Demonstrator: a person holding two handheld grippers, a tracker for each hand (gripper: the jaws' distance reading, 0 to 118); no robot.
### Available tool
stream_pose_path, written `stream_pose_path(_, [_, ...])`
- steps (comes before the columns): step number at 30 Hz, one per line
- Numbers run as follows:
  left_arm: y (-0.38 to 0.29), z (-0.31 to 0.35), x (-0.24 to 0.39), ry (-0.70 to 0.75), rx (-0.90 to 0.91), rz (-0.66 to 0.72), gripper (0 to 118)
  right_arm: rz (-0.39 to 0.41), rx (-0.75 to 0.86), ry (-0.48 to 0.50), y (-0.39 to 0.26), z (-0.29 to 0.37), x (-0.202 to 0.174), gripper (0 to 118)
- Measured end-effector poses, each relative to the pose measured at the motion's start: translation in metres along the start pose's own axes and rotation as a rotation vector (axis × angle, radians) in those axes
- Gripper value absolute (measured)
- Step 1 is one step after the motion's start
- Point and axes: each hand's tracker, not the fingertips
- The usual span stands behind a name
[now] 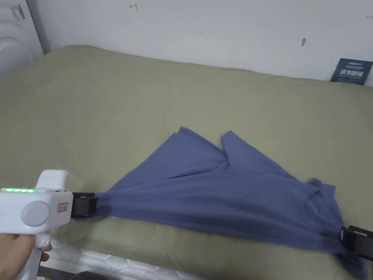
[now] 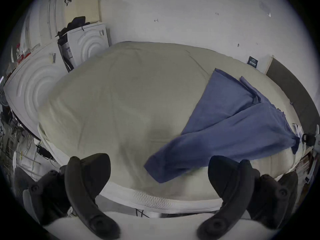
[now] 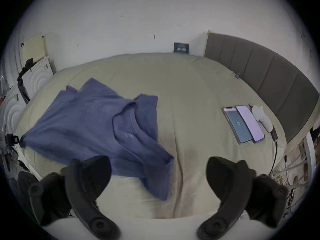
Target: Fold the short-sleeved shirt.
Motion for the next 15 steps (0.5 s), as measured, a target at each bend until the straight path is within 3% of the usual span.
stream_pose_path(2, [0.001, 0.012, -0.006, 0.007, 0.020, 0.029, 115, 0.017, 0.017, 0.026, 0.011, 0.008, -0.016, 104])
stream_pose_path(3, [0.000, 0.019, -0.010, 0.017, 0.039, 0.048, 111, 0.036, 0.035, 0.047, 0.011, 0.017, -0.028, 81])
stream_pose_path(4, [-0.001, 0.025, -0.014, 0.019, 0.062, 0.061, 100, 0.053, 0.053, 0.075, 0.012, 0.024, -0.037, 50])
stream_pose_path(5, [-0.002, 0.031, -0.018, 0.020, 0.060, 0.063, 67, 0.065, 0.071, 0.095, 0.010, 0.022, -0.039, 13])
stream_pose_path(6, [-0.004, 0.037, -0.022, 0.014, 0.072, 0.076, 1, 0.076, 0.073, 0.092, 0.008, 0.024, -0.048, 0])
stream_pose_path(10, [-0.015, 0.036, -0.035, 0.022, -0.007, 0.103, 0, 0.139, 0.048, 0.207, 0.002, 0.025, -0.079, 0])
stream_pose_path(13, [-0.018, 0.029, -0.039, 0.000, -0.004, 0.097, 0, 0.224, 0.077, 0.197, -0.004, 0.023, -0.104, 0])
stream_pose_path(15, [-0.016, 0.025, -0.038, -0.028, 0.006, 0.092, 1, 0.213, 0.060, 0.229, -0.006, 0.020, -0.114, 0])
